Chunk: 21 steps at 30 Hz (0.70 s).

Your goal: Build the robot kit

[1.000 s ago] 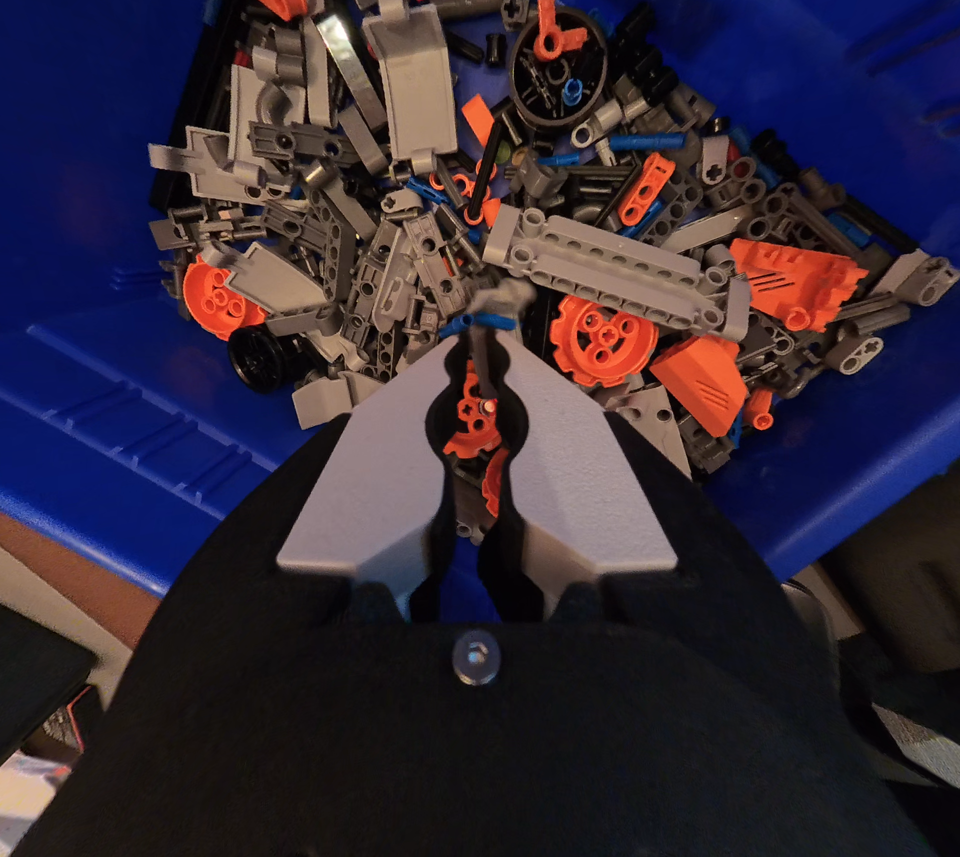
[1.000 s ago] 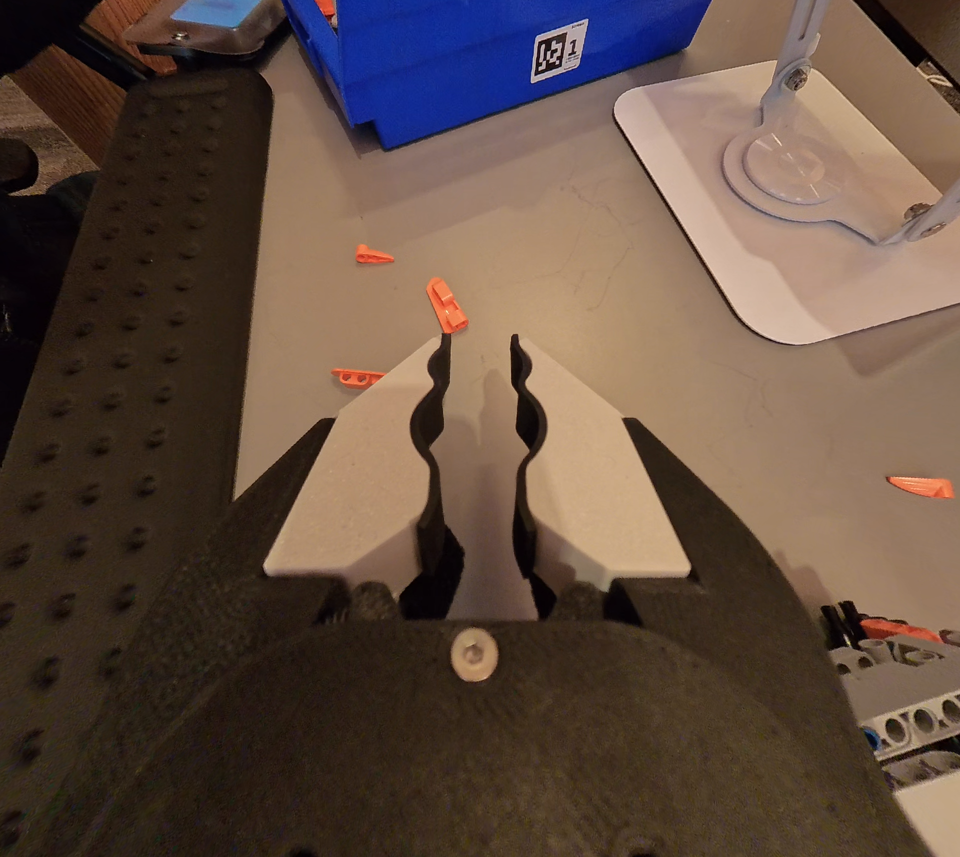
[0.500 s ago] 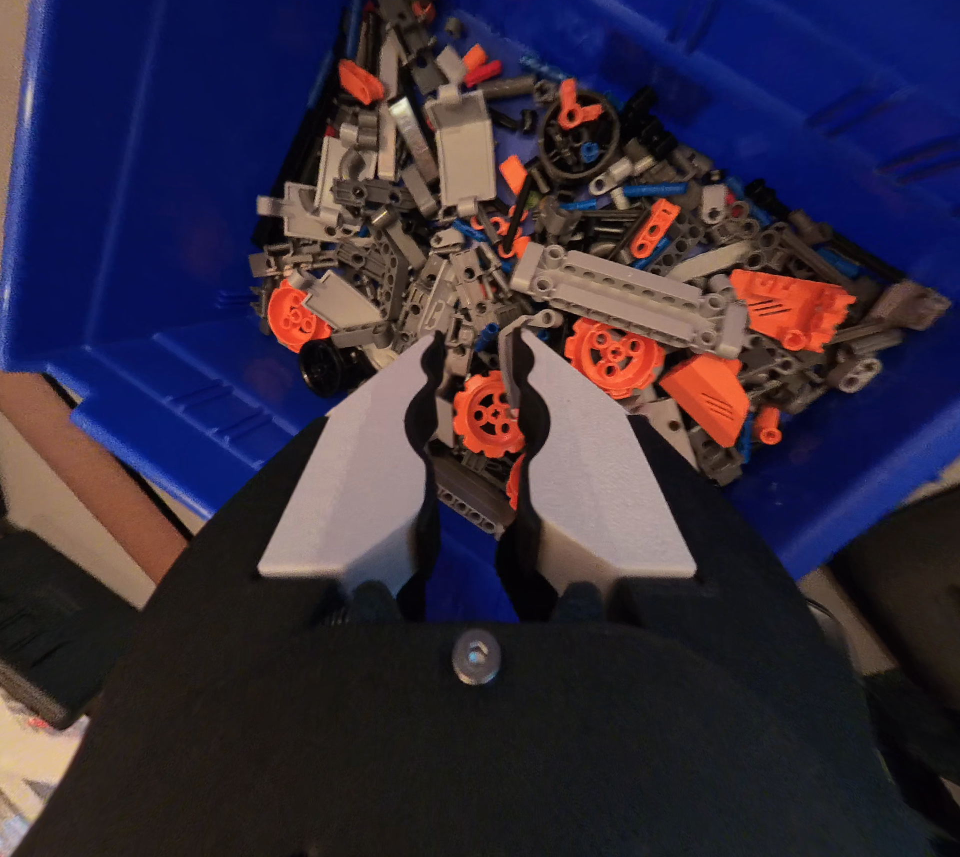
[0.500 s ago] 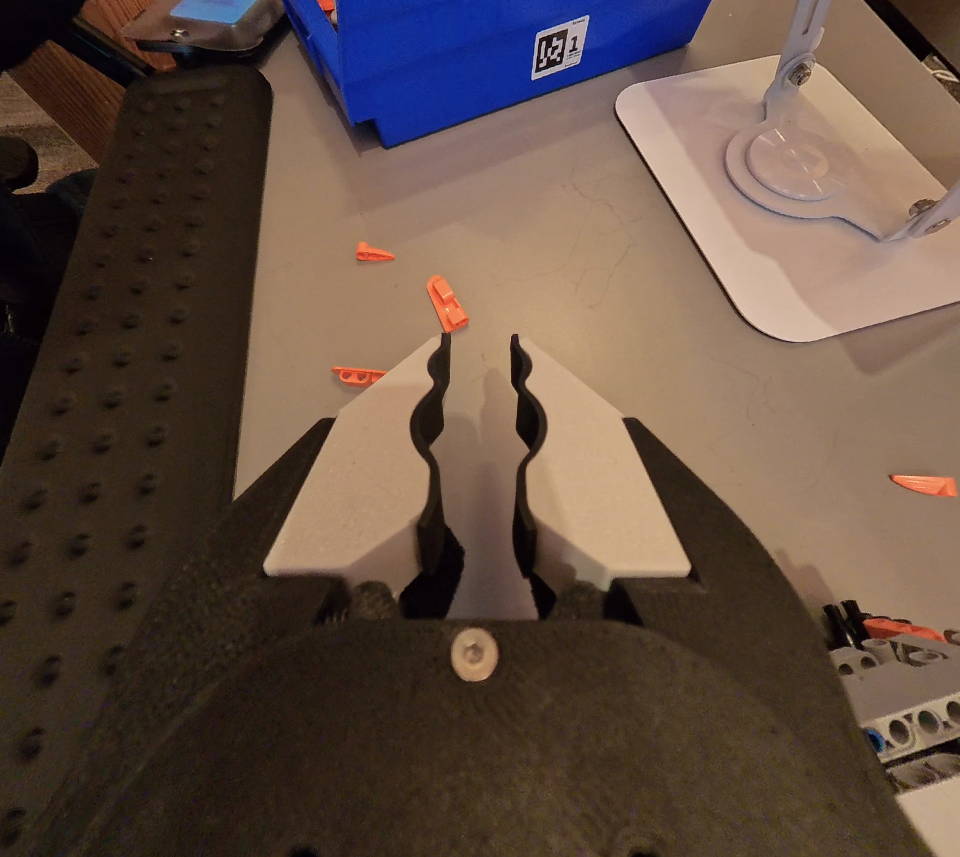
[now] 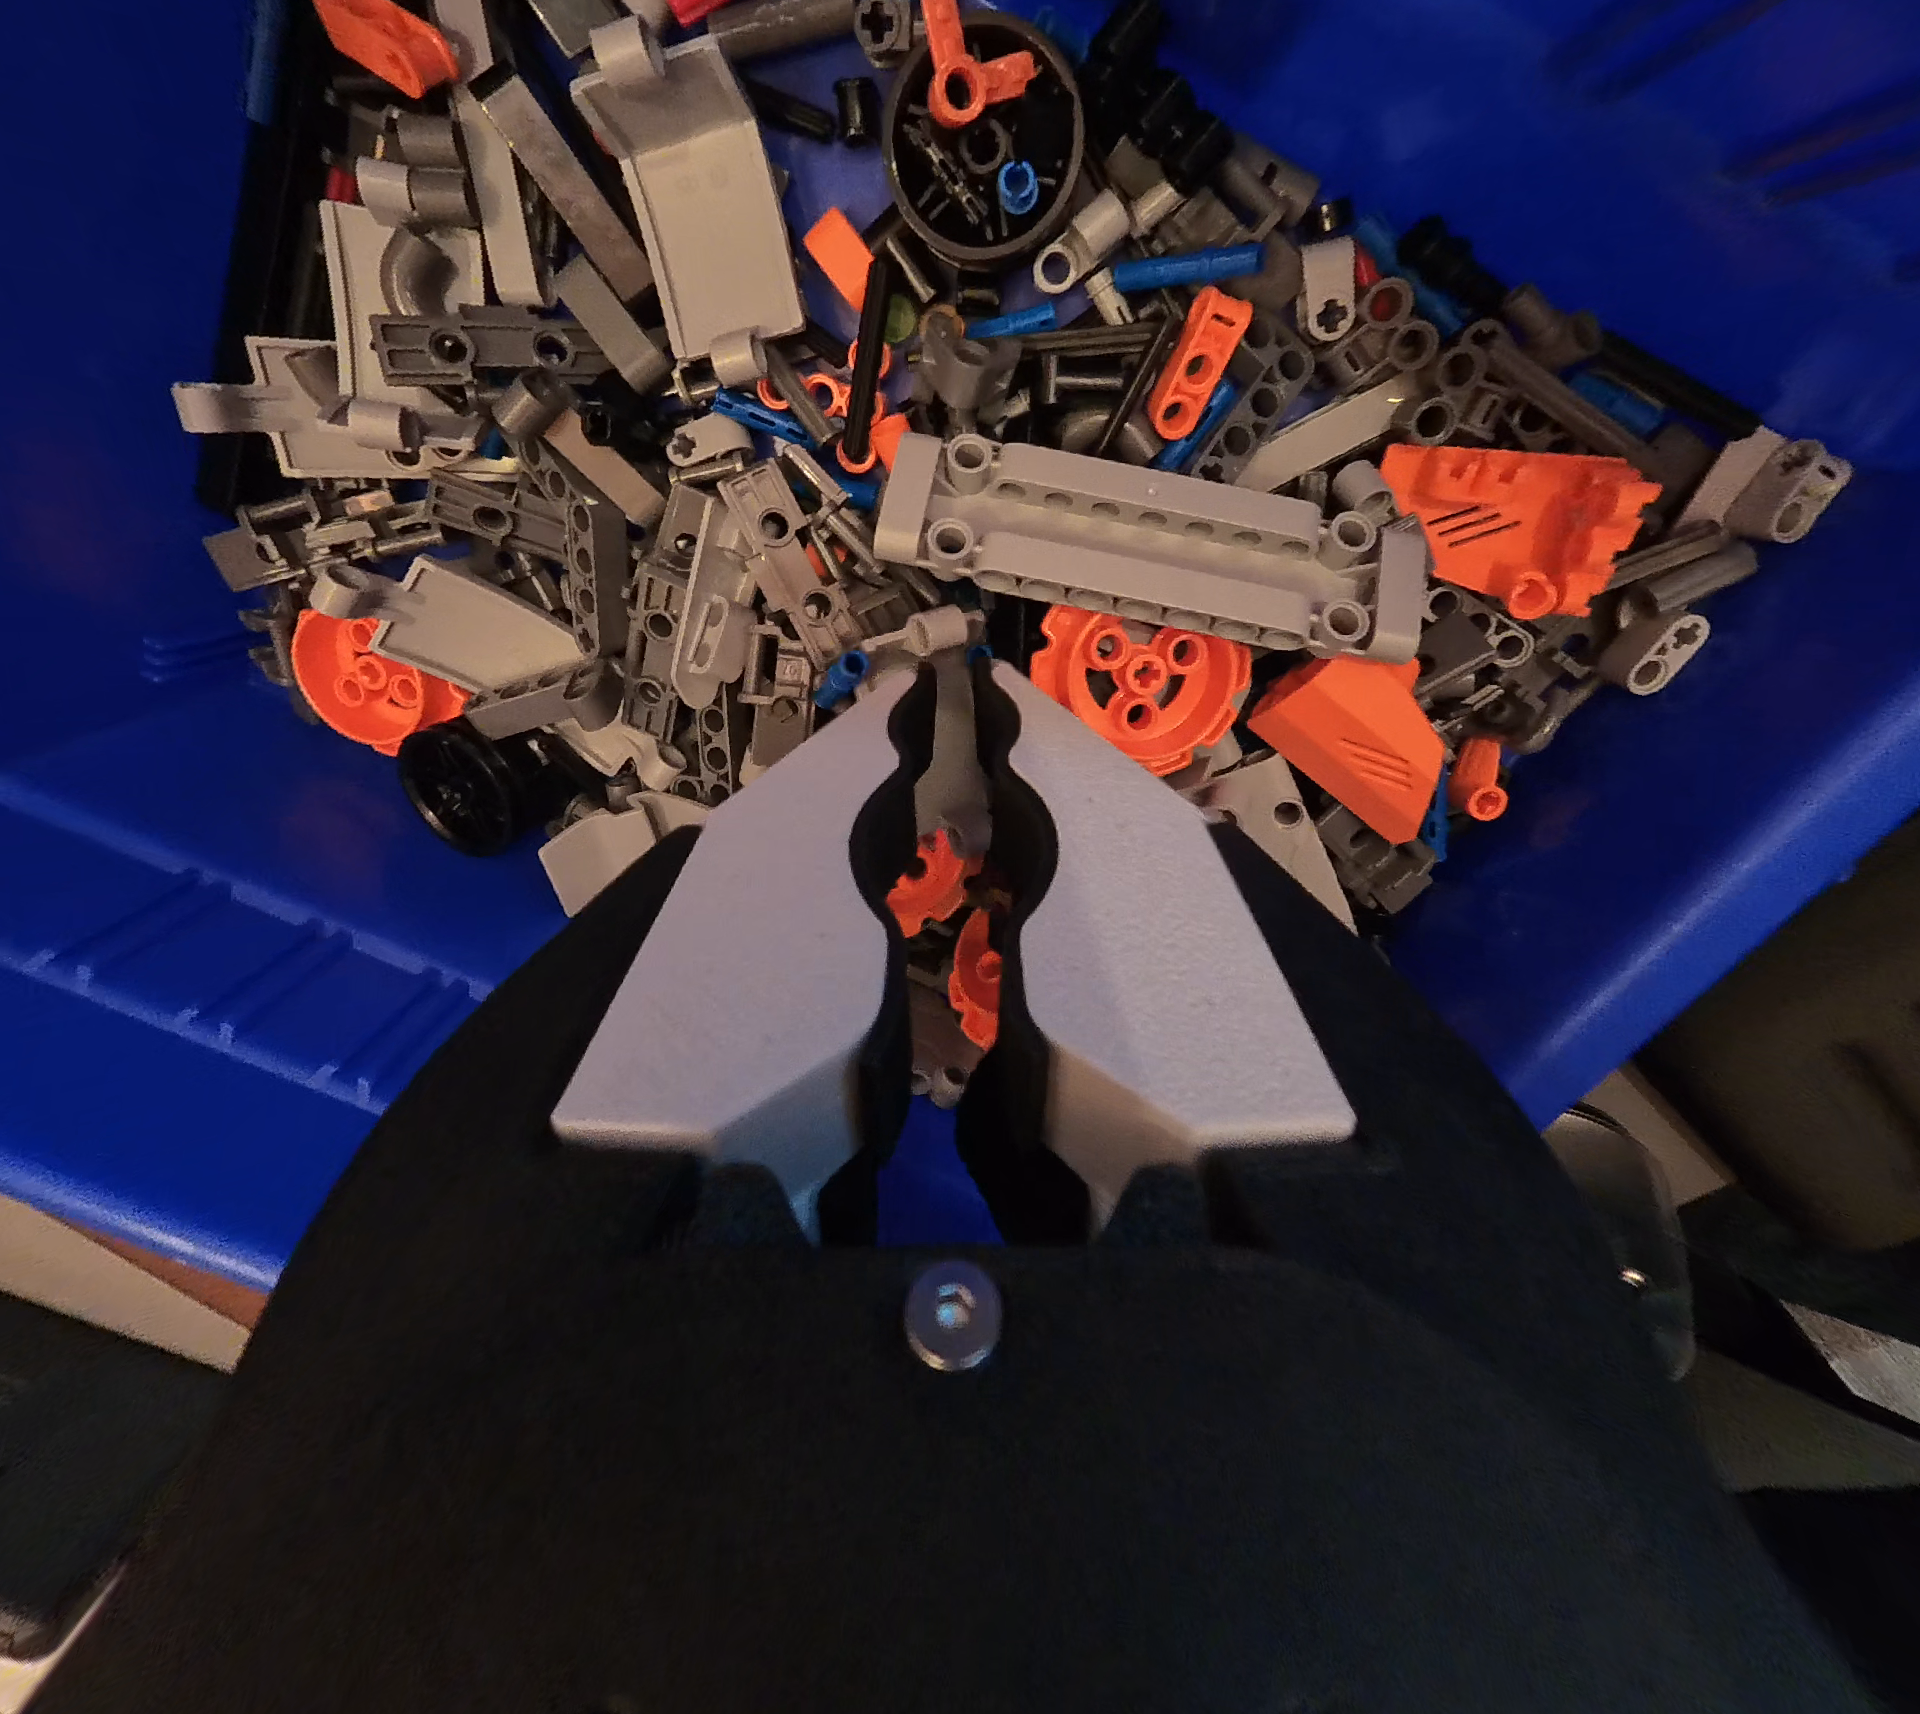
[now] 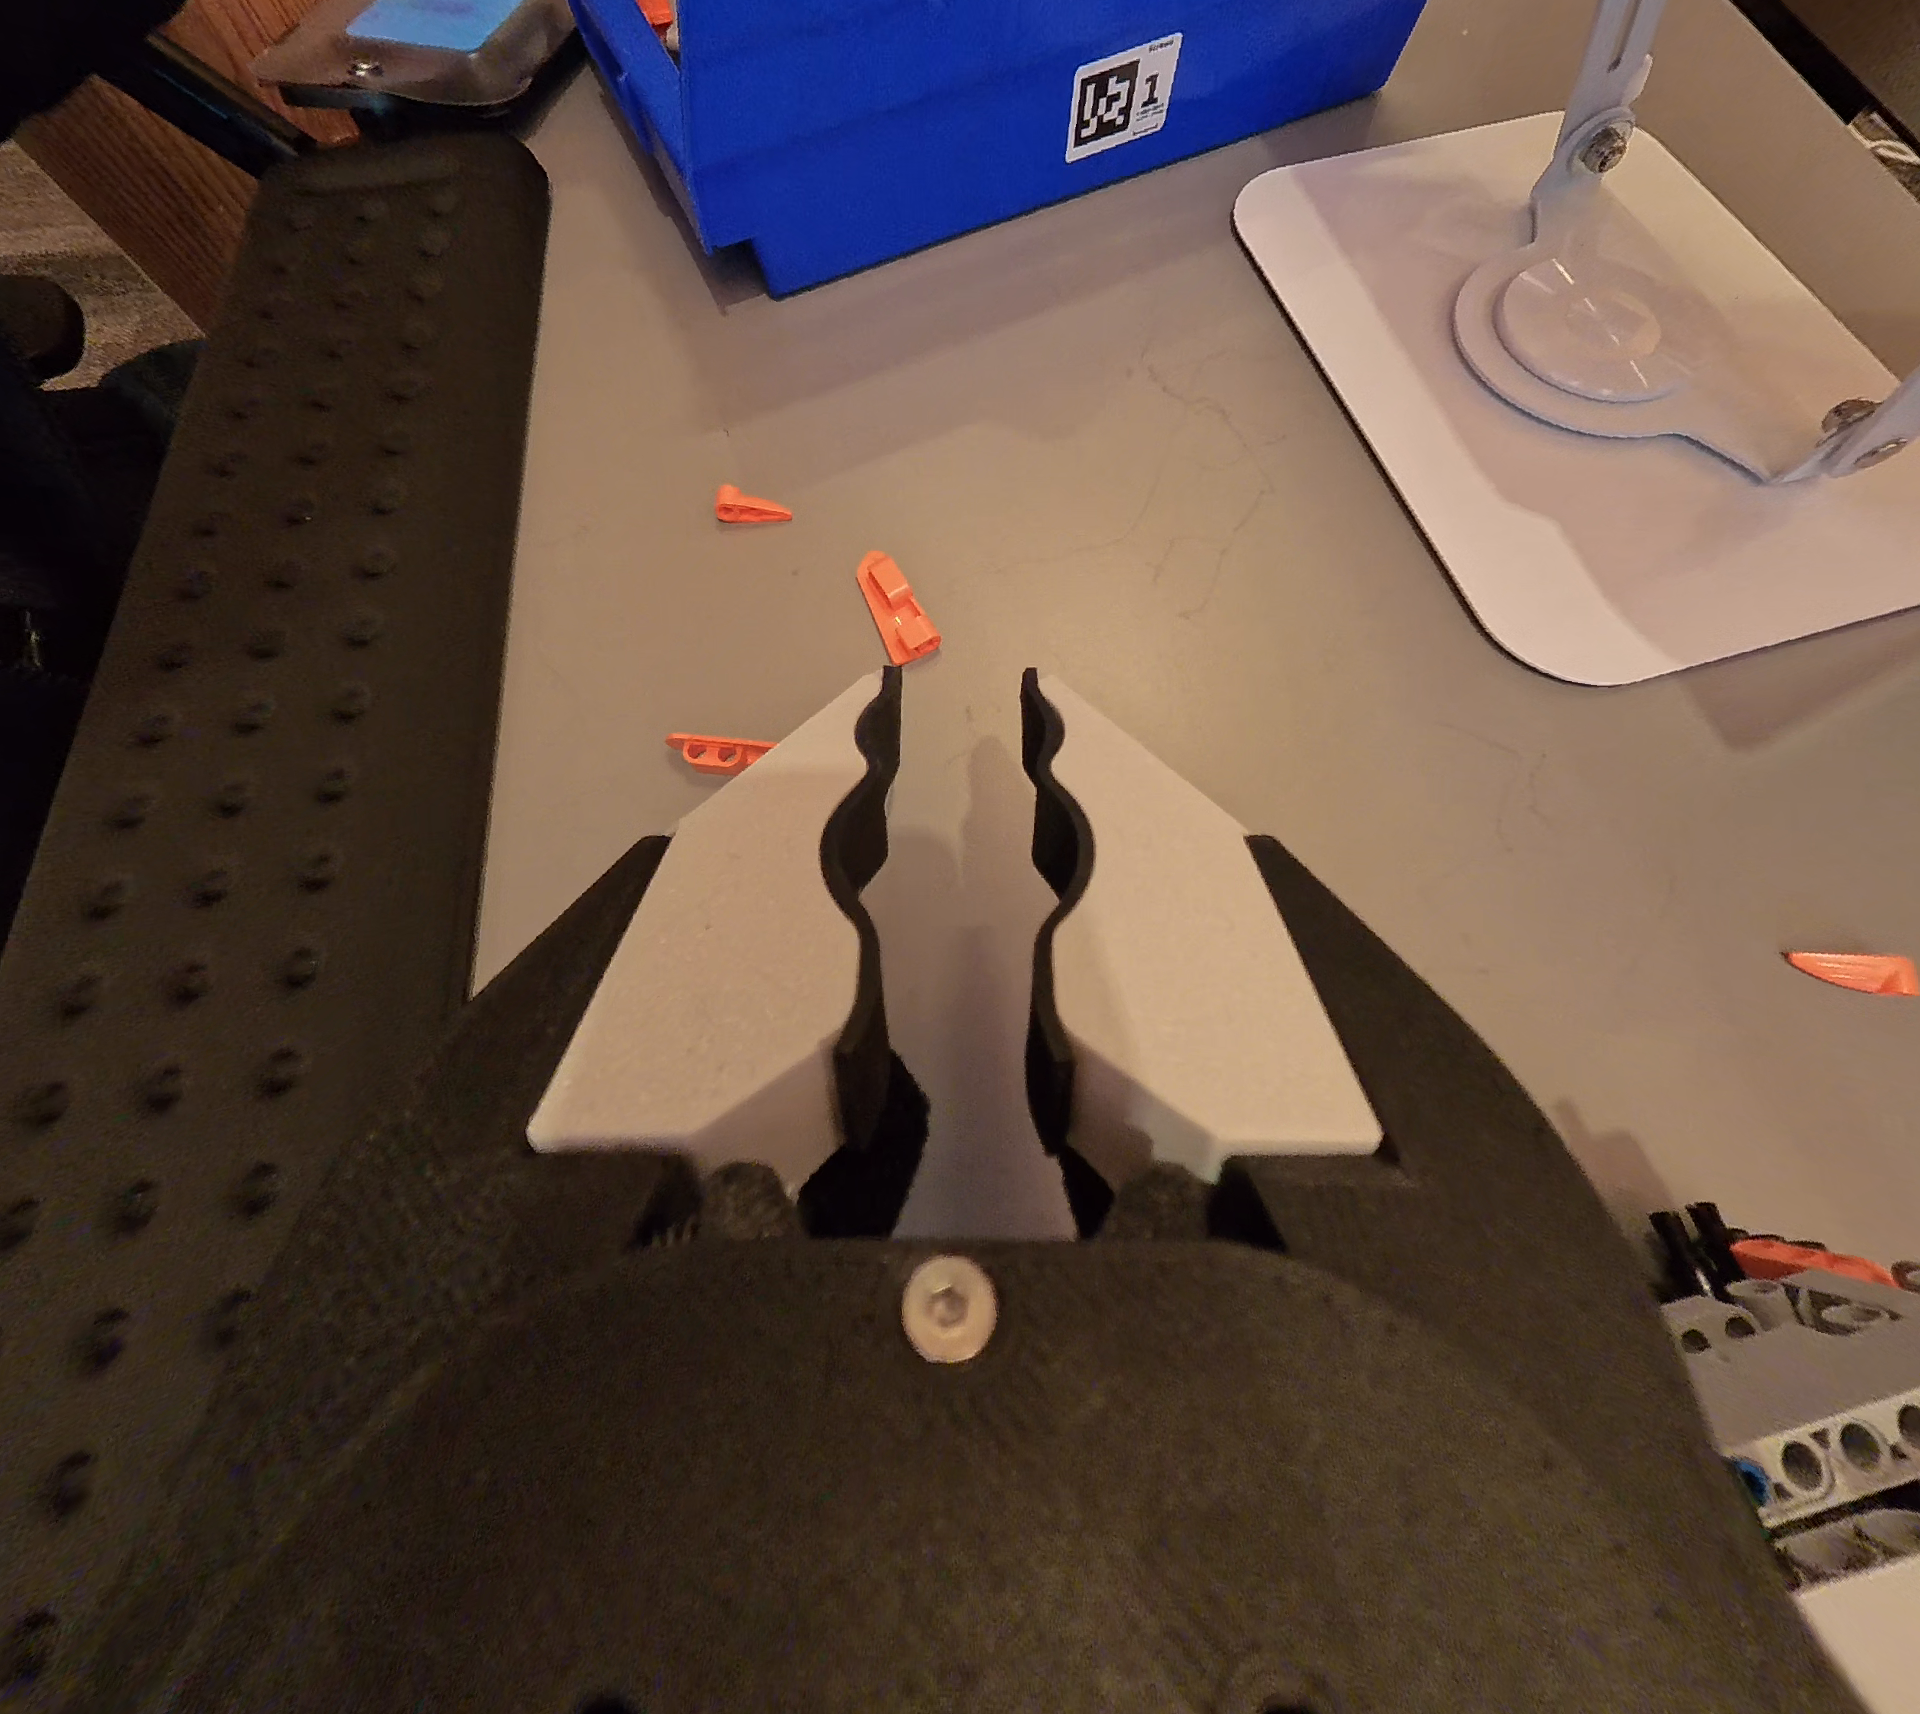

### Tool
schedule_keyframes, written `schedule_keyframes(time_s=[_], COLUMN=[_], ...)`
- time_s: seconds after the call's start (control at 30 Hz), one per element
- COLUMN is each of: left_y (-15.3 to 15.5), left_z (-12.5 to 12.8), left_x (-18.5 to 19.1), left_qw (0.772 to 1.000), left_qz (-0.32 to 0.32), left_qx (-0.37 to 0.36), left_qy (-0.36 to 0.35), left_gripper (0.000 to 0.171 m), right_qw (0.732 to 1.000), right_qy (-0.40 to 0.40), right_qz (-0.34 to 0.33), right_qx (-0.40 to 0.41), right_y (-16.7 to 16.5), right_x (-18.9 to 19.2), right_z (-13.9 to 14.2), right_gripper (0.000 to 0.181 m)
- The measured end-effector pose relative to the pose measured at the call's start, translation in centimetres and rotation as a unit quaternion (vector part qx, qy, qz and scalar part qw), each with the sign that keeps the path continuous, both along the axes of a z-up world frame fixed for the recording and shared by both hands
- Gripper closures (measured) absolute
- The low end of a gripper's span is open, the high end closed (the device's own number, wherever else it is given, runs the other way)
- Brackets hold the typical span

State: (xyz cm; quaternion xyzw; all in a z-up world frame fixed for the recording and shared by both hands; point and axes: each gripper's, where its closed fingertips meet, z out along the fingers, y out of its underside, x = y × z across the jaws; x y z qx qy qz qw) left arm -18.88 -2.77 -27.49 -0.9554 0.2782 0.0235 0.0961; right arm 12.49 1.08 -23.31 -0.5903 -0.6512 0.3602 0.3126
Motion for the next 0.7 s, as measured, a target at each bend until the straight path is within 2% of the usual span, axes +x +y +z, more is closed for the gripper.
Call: schedule_keyframes(time_s=[0.23,0.4,0.7], left_y=[0.0,0.0,0.7], left_z=[-0.3,-0.9,0.2], left_x=[0.7,1.0,-0.3], left_qw=[0.999,0.999,1.0], left_qz=[-0.011,-0.018,0.008], left_qx=[-0.015,-0.026,0.011], left_qy=[-0.031,-0.021,-0.016], left_gripper=[0.164,0.171,0.171], right_qw=[1.0,1.0,1.0], right_qy=[0.001,0.0,0.001], right_qz=[-0.001,-0.001,-0.001], right_qx=[-0.002,-0.003,-0.005], right_y=[0.1,0.1,0.1], right_x=[0.0,0.0,0.0], right_z=[0.0,-0.1,-0.1], right_gripper=[0.16,0.161,0.161])
